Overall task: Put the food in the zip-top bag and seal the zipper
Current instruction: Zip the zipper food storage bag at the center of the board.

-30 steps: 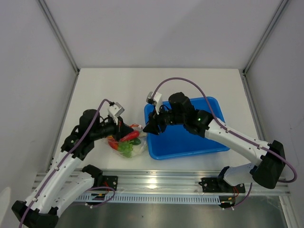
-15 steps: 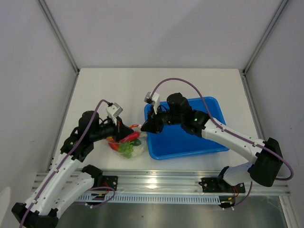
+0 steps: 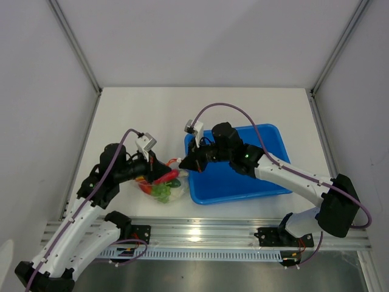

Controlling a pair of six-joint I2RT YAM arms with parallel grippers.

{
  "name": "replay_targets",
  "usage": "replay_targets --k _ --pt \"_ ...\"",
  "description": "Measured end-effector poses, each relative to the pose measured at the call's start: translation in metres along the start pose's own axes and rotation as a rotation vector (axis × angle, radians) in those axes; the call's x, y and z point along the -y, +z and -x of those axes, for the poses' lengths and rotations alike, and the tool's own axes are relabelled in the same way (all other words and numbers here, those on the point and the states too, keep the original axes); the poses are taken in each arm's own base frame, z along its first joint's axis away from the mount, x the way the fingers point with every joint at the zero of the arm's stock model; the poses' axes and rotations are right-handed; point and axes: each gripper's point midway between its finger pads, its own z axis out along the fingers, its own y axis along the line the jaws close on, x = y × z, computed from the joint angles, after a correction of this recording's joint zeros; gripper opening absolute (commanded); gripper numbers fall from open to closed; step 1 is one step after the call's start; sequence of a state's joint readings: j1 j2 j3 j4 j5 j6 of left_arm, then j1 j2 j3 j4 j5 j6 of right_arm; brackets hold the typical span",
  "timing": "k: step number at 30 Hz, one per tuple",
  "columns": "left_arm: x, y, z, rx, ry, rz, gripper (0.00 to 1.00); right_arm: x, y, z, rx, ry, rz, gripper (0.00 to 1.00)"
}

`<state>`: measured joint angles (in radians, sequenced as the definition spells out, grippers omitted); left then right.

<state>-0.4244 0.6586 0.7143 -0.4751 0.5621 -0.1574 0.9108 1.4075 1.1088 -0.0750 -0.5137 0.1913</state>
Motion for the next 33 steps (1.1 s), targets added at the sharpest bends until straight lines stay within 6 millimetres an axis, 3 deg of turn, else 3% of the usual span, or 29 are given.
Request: replay_targets --k 3,4,6,7,13,18,23,33 --pt "0.001 -0.002 0.001 0.005 0.004 -0.001 0.11 0.000 0.000 0.003 0.011 0.002 0.000 0.00" --pt "0.001 -0.002 0.001 0.006 0.006 -0.001 0.22 0.000 0.001 0.004 0.016 0.003 0.000 0.00" --pt "0.001 -0.002 0.001 0.007 0.009 0.000 0.31 0.000 0.001 0.005 0.020 0.003 -0.004 0.00" --pt "0.001 -0.002 0.001 0.006 0.011 0.001 0.43 0.001 0.001 0.005 0.020 0.003 -0.006 0.00" --pt "-0.001 -0.005 0.005 0.020 0.055 0.013 0.63 0.003 -0.002 0.004 -0.006 -0.019 -0.003 0.00" --pt "0.010 -0.009 0.030 0.064 0.142 -0.029 0.69 0.001 -0.003 0.005 -0.038 -0.044 0.032 0.00" --pt "0.019 -0.003 0.051 0.065 0.240 -0.098 0.67 -0.002 -0.002 0.006 -0.071 -0.068 0.068 0.00" --pt "-0.005 0.025 0.022 -0.110 0.273 -0.132 0.65 -0.003 -0.003 0.001 -0.119 -0.081 0.099 0.00"
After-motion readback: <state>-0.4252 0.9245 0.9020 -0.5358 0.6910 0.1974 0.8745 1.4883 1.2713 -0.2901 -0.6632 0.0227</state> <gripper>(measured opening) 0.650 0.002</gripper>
